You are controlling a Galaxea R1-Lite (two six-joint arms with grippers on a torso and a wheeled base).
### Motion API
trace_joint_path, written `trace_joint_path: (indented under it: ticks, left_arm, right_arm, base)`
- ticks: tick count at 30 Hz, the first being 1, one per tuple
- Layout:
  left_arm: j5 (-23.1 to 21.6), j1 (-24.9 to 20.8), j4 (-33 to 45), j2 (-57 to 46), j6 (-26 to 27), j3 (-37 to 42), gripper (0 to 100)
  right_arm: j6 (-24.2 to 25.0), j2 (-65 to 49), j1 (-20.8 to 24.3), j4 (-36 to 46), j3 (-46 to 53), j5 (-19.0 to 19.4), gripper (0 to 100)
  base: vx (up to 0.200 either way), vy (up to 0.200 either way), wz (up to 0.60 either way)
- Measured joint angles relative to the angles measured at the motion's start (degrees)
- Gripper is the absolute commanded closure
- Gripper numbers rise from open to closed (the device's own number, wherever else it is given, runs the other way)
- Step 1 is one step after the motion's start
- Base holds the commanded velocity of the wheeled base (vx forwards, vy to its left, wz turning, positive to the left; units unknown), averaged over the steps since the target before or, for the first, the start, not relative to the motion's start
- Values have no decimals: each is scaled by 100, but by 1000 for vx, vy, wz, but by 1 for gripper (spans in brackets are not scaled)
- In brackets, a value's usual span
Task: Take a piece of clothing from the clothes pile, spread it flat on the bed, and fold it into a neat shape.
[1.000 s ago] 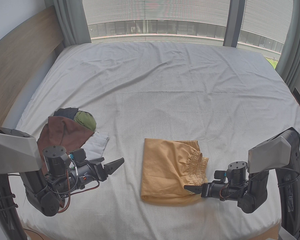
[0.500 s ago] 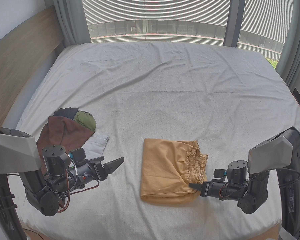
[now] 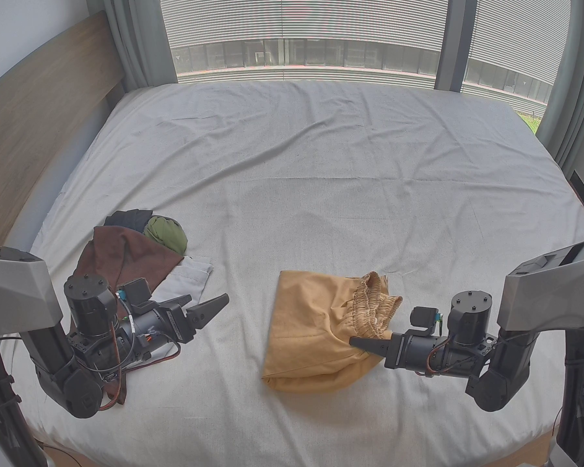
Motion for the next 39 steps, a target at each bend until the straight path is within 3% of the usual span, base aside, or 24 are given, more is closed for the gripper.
trace_joint_path:
  ticks: [11,22,39]
  left_arm:
    - [-48,98,2,-129,-44,55,0]
    - [-83,141,0,-140,-39,63,0]
    - [-85,144,4,-138,-37,74,0]
  right_arm:
    - [140,-568,57,7,-316,380,100]
    - [252,-830,44,328,-940,405,100]
    - [282,-951,-111,2475,-3218,402,100]
  base:
    - [0,0,0]
    - [0,0,0]
    - [0,0,0]
